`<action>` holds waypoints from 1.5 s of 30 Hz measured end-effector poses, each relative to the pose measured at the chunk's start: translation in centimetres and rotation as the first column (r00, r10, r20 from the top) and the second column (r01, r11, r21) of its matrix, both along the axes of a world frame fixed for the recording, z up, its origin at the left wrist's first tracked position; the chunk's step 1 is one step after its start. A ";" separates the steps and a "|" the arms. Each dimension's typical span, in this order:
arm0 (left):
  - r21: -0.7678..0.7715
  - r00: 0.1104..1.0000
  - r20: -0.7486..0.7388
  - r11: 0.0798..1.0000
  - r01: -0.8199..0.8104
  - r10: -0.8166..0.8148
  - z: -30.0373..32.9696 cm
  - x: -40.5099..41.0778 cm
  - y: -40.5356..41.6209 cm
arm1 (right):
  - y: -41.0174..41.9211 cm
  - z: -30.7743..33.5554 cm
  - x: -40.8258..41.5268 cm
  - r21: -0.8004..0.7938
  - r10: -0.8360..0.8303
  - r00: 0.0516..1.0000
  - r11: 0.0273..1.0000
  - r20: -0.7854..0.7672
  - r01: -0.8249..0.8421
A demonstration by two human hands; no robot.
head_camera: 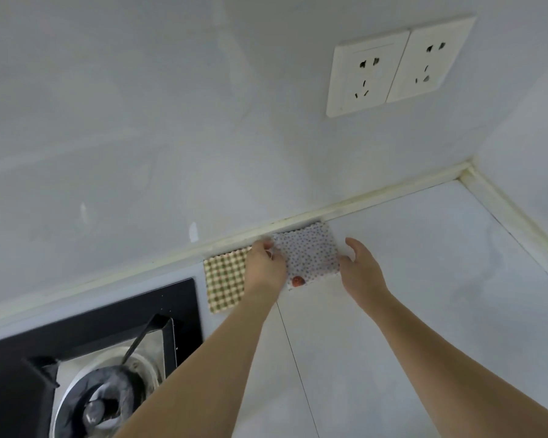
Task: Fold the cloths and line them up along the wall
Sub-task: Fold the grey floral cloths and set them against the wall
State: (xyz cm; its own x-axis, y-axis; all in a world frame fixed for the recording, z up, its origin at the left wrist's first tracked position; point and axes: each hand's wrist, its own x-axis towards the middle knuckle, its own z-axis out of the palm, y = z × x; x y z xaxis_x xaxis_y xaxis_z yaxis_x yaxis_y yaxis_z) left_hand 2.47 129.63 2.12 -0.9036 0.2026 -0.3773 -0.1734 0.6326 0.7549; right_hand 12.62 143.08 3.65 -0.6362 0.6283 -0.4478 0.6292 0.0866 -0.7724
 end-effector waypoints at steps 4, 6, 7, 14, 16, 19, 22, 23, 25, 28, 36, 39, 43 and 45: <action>-0.026 0.977 -0.178 0.993 0.111 -0.114 0.8 2.5 -1.7 | -1.7 1.4 1.2 0.209 0.102 0.991 0.974 -0.083 -0.083; -0.154 0.916 -0.312 0.965 0.213 -0.252 1.7 3.5 -3.2 | -3.0 2.3 1.7 0.302 0.153 0.984 0.946 -0.093 -0.118; -0.233 0.864 -0.383 0.939 0.253 -0.327 2.0 3.8 -4.1 | -3.7 2.7 1.8 0.336 0.177 0.980 0.932 -0.093 -0.137; -0.508 0.645 -0.588 0.843 0.176 -0.488 5.7 5.3 -13.1 | -11.1 6.8 2.1 0.454 0.367 0.923 0.846 -0.116 -0.279; -0.522 0.628 -0.616 0.844 0.127 -0.475 6.6 5.7 -16.1 | -13.6 7.8 1.9 0.474 0.424 0.897 0.820 -0.128 -0.320; -0.524 0.629 -0.646 0.850 0.045 -0.432 7.5 6.0 -20.8 | -17.5 9.0 1.4 0.512 0.491 0.862 0.776 -0.123 -0.369; -0.535 0.660 -0.630 0.845 0.012 -0.408 8.6 6.4 -25.6 | -21.9 10.1 1.2 0.541 0.529 0.838 0.748 -0.133 -0.386; -0.531 0.668 -0.626 0.847 0.010 -0.401 9.0 6.5 -27.2 | -23.5 10.5 1.1 0.543 0.538 0.831 0.744 -0.141 -0.389; -0.512 0.676 -0.632 0.859 0.003 -0.378 9.7 6.6 -30.6 | -27.3 11.1 1.0 0.535 0.550 0.821 0.744 -0.153 -0.399; -0.475 0.672 -0.658 0.880 -0.019 -0.341 10.7 6.5 -36.1 | -33.5 11.7 0.8 0.525 0.582 0.797 0.735 -0.160 -0.430; -0.478 0.714 -0.632 0.877 -0.052 -0.302 12.5 5.2 -52.7 | -49.2 13.9 0.8 0.464 0.589 0.794 0.752 -0.151 -0.469; -0.487 0.743 -0.609 0.871 -0.073 -0.278 13.2 4.5 -57.1 | -52.6 14.4 0.2 0.449 0.580 0.796 0.766 -0.173 -0.460; -0.475 0.764 -0.608 0.871 -0.130 -0.218 13.7 4.5 -61.2 | -56.5 14.4 -1.6 0.455 0.633 0.754 0.732 -0.176 -0.507; -0.470 0.764 -0.605 0.875 -0.115 -0.224 13.7 4.8 -63.3 | -59.1 14.3 -2.2 0.453 0.639 0.744 0.732 -0.195 -0.510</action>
State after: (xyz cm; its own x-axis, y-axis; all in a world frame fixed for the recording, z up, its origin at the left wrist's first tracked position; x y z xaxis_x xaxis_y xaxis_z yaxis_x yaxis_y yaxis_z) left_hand 7.25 66.37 15.84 -0.9532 0.2182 0.2093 0.2739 0.9161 0.2927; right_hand 10.40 84.00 17.97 -0.9870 0.1597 0.0185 0.0909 0.6489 -0.7554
